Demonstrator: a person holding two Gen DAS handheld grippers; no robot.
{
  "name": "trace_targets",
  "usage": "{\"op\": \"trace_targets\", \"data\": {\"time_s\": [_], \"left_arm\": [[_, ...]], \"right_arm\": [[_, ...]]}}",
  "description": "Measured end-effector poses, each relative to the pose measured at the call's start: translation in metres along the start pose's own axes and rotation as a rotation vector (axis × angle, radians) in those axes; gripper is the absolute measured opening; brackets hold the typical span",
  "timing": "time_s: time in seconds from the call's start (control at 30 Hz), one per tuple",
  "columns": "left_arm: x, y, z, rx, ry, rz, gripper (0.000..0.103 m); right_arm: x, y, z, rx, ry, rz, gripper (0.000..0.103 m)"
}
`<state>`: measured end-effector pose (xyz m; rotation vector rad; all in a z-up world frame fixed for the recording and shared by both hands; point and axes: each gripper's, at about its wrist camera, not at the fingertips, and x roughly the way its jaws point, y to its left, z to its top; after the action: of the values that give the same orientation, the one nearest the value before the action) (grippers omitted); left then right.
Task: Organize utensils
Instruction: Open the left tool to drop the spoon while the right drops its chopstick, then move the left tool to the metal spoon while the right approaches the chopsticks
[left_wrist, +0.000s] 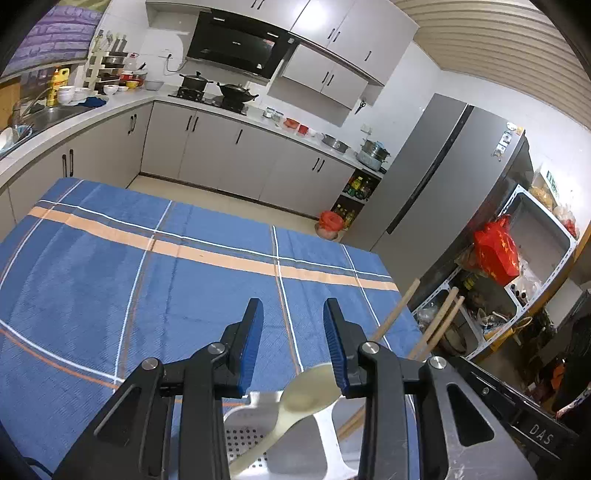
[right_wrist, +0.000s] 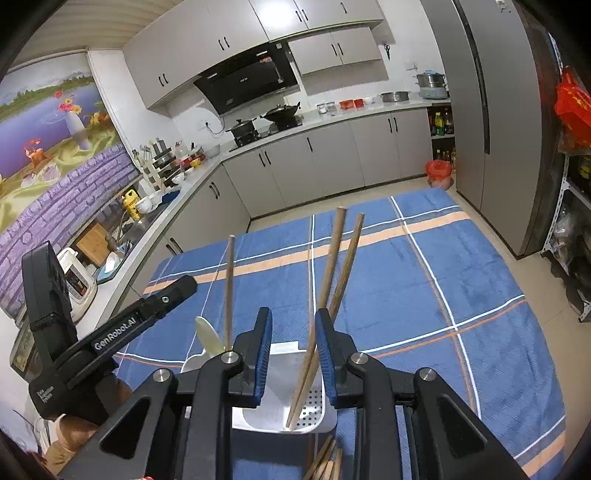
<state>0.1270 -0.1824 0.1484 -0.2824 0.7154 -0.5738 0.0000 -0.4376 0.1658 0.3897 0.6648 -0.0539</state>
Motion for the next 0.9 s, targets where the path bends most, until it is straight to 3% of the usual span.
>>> {"op": "trace_targets", "data": {"time_s": [0.1,0.2,0.27,0.4,0.6,0.7,0.9], "left_arm": [[-0.022,-0.002,0.0,-0.002,-0.021,0.004,0.032],[-0.057,-0.002,-0.01,-0.008,-0.043,0.018,0.034],[-0.076,-0.003,-0.023,-0.021,-0.03,0.013,0.037],[-0.096,-0.003,-0.07,-0.03,0.072,0.007,0.037],[-0.077,-0.013,-0.141,0.037,0.272,0.003,0.037],[-0.074,-0.02,-0.16,0.078,0.299,0.04,0.037],[-0.076,-0.014,-0.177,0.037,0.338,0.029,0.037]], "right_arm": [[-0.013,-0.002,-0.008,0.001,-0.002,-0.002,0.028],[-0.028,-0.012,-0.032,0.008,0.019,-0.01,0.042],[-0.032,-0.02,-0.055,0.005,0.065,-0.022,0.046],[-0.034,-0.043,-0.106,0.036,0.169,-0.034,0.046],[-0.03,-0.059,-0.162,0.095,0.291,0.004,0.046],[-0.027,-0.052,-0.18,0.066,0.327,0.02,0.046],[-0.005,-0.032,-0.186,0.026,0.341,0.011,0.046]]}}
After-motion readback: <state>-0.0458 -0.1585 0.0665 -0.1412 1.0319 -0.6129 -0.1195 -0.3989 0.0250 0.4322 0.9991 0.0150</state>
